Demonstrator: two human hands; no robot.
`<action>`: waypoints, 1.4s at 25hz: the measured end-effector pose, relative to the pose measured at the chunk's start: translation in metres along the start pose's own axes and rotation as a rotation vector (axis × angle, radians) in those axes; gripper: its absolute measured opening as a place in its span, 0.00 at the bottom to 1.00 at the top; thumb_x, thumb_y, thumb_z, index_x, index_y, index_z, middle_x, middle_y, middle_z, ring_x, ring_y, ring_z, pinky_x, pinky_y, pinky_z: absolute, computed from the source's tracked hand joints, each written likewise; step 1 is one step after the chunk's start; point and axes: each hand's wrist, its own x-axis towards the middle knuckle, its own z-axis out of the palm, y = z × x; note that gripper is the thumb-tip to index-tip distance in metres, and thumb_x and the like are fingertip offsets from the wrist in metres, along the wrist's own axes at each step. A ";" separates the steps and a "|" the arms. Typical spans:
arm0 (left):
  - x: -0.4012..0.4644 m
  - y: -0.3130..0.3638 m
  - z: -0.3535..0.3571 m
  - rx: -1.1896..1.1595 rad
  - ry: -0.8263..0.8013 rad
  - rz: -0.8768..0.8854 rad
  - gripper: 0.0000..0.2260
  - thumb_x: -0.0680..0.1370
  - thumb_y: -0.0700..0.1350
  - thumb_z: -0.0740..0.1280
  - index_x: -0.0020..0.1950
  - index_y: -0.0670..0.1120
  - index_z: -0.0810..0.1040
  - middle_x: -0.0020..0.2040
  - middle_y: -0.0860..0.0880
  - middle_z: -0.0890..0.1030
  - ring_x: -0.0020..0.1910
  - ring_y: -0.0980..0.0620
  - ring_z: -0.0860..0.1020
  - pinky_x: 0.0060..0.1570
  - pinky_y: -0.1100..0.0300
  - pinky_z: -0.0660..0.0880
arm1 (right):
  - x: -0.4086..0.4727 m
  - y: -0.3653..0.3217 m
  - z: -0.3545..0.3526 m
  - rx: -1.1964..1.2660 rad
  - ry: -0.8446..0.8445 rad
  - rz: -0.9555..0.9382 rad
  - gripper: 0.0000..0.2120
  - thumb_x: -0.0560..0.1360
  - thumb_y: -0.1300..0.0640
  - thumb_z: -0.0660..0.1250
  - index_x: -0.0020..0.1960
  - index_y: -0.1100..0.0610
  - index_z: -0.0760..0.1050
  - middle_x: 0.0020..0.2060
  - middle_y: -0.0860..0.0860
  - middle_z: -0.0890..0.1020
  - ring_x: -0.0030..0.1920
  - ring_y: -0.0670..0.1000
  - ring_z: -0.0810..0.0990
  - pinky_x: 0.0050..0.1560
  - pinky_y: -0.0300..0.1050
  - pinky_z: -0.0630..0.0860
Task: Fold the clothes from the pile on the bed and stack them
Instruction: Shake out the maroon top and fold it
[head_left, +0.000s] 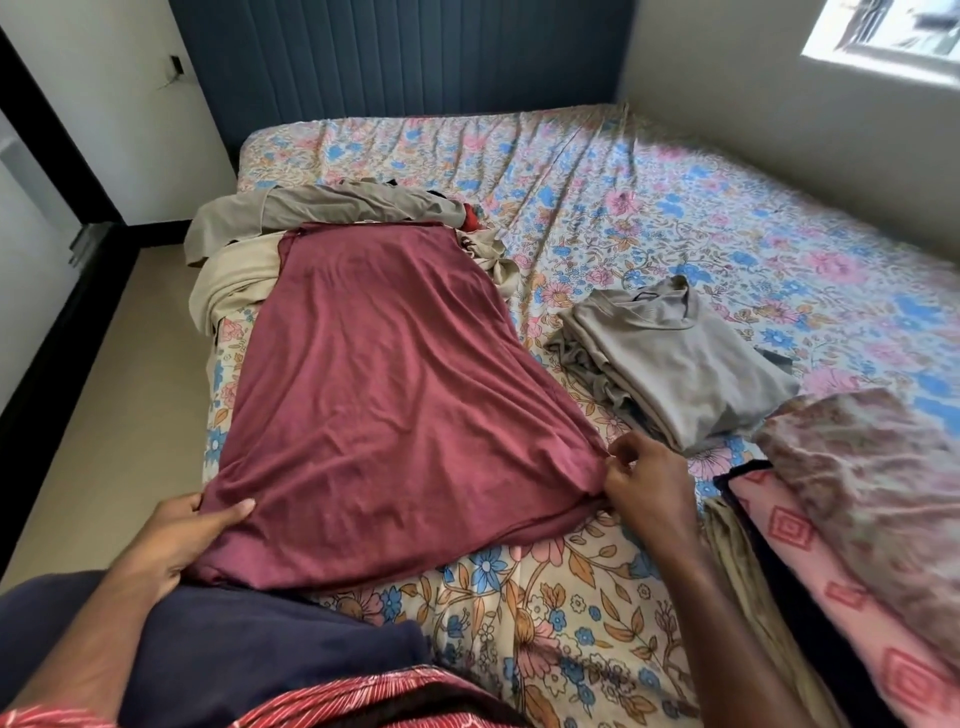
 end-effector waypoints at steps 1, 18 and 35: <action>-0.001 -0.001 0.001 0.037 0.014 0.012 0.13 0.73 0.35 0.76 0.56 0.35 0.81 0.45 0.39 0.85 0.43 0.43 0.83 0.37 0.59 0.83 | 0.001 0.000 0.001 0.021 -0.016 0.025 0.10 0.76 0.61 0.71 0.53 0.48 0.80 0.44 0.45 0.82 0.41 0.43 0.81 0.42 0.45 0.82; -0.036 0.006 0.000 0.854 -0.284 0.275 0.26 0.57 0.56 0.87 0.41 0.45 0.77 0.34 0.51 0.80 0.34 0.53 0.75 0.37 0.57 0.73 | -0.002 0.010 -0.006 0.199 -0.039 -0.167 0.15 0.75 0.65 0.73 0.53 0.46 0.83 0.52 0.51 0.84 0.45 0.50 0.84 0.45 0.53 0.86; -0.032 0.008 0.005 0.611 0.180 0.184 0.23 0.75 0.52 0.77 0.63 0.41 0.76 0.57 0.43 0.81 0.59 0.38 0.79 0.53 0.52 0.74 | -0.014 0.006 0.014 -0.108 0.222 -0.290 0.11 0.70 0.71 0.70 0.45 0.57 0.85 0.50 0.54 0.82 0.48 0.56 0.78 0.54 0.55 0.78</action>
